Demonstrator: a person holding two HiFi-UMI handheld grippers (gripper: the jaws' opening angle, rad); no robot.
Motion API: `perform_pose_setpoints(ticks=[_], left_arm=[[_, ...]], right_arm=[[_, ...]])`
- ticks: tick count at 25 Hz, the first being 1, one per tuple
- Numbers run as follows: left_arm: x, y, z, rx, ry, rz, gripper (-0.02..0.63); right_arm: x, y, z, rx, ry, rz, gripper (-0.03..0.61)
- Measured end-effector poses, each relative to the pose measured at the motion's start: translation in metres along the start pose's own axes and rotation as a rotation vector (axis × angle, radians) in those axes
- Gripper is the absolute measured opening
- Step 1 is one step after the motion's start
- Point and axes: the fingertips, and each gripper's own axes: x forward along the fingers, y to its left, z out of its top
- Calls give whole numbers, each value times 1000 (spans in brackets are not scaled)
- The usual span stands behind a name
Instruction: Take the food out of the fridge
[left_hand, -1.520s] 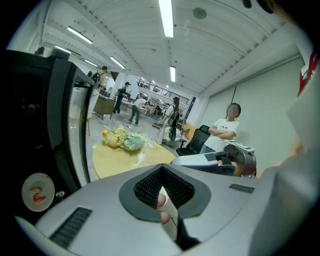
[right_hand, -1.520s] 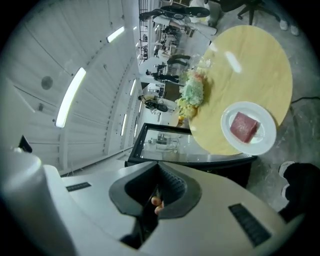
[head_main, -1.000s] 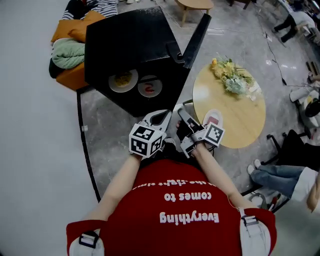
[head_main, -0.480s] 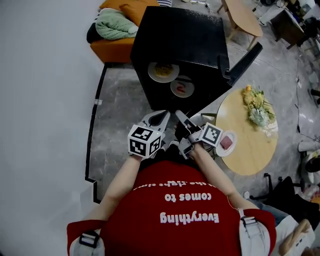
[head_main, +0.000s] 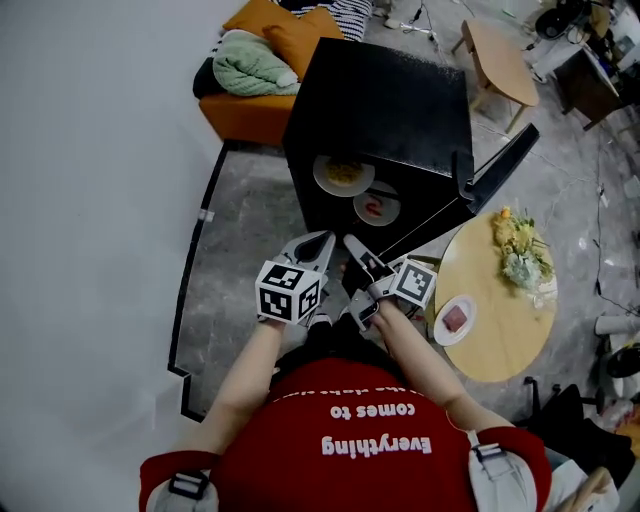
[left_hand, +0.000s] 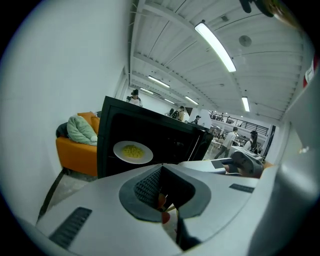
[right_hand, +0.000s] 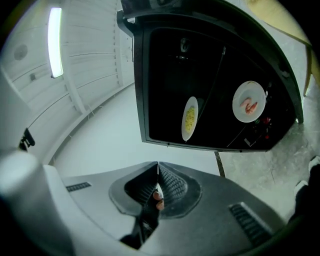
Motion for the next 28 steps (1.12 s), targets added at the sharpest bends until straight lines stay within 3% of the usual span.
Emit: perform_pose_setpoints(ticks=[7,11,13,15,20,28], left_arm=[[10,27,7,-22,-10,35,-2],[20,37,4,-51,-14,50,-2],[26,41,0,-69,-10,53,-3],[30,45,-4,-84,-1,52,-3],[39,43,-13,-69,22,31,-3],[46,48,-24,-88,42,25,-2]], right_arm=[[29,-16,14,3,18,-76,14],[40,-39,23,8,30,-165,36],[44,-49,26,54,26,-178,108],[49,-58,31,100,14,-189,127],[66,-80,47,196,-33,-209,144],[84,-110,64,262,-94,-243,144]])
